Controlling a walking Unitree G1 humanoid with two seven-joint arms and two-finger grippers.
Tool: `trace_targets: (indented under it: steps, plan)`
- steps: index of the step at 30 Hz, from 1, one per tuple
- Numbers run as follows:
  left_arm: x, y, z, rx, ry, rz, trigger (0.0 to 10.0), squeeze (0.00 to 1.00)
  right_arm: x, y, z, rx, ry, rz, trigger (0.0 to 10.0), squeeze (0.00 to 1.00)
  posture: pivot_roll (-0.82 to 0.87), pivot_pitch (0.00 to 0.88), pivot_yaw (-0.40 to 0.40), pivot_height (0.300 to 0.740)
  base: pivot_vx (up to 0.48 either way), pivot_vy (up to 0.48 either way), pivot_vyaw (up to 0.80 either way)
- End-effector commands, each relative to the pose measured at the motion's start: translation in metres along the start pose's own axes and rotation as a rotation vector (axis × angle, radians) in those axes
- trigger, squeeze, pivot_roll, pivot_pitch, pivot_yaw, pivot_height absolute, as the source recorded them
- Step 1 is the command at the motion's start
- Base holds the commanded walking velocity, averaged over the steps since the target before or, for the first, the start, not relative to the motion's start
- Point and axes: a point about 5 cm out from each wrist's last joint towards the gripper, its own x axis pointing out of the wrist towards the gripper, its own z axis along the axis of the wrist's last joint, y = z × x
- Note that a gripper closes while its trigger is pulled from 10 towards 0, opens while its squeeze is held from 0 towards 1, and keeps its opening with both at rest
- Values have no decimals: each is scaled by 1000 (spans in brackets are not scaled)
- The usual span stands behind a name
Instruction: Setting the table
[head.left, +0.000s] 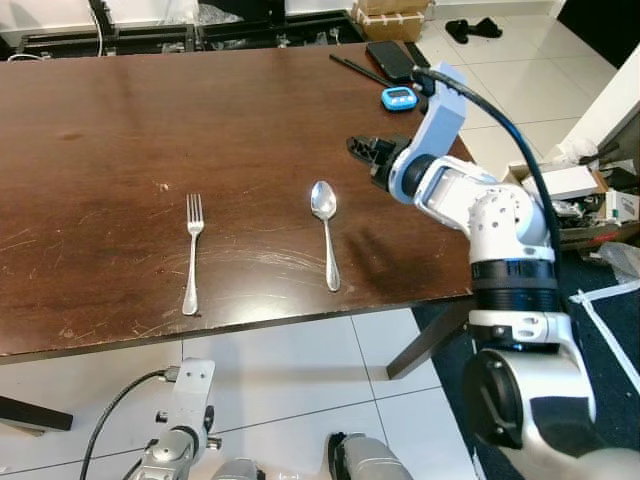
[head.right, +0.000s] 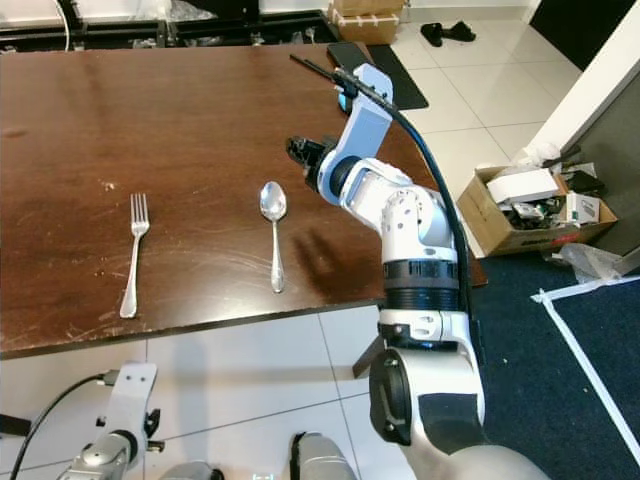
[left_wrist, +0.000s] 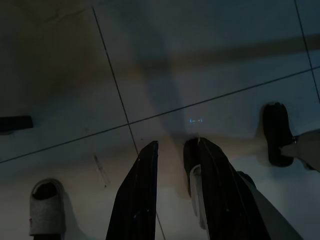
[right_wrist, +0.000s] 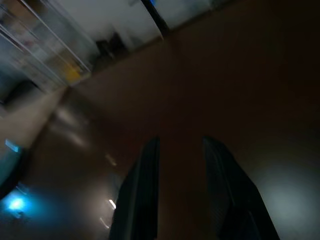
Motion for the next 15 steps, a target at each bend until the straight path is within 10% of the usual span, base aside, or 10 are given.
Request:
trace_targets:
  steps: [1, 7, 15]
  plan:
    - [-2, 0, -6, -15, 16, 3, 10000, 0, -5, 7, 12, 8, -85, 60, 10000, 0, 31, 83, 6, 740, 0, 0, 0]
    - [-3, 2, 6, -80, -105, -23, 10000, 0, -66, 35, 5, -31, -144, 639, 10000, 0, 36, 79, 5, 740, 0, 0, 0]
    - [-4, 2, 8, -96, -141, -44, 10000, 0, -115, 11, -32, 1, -79, 761, 10000, 0, 38, 79, 7, 740, 0, 0, 0]
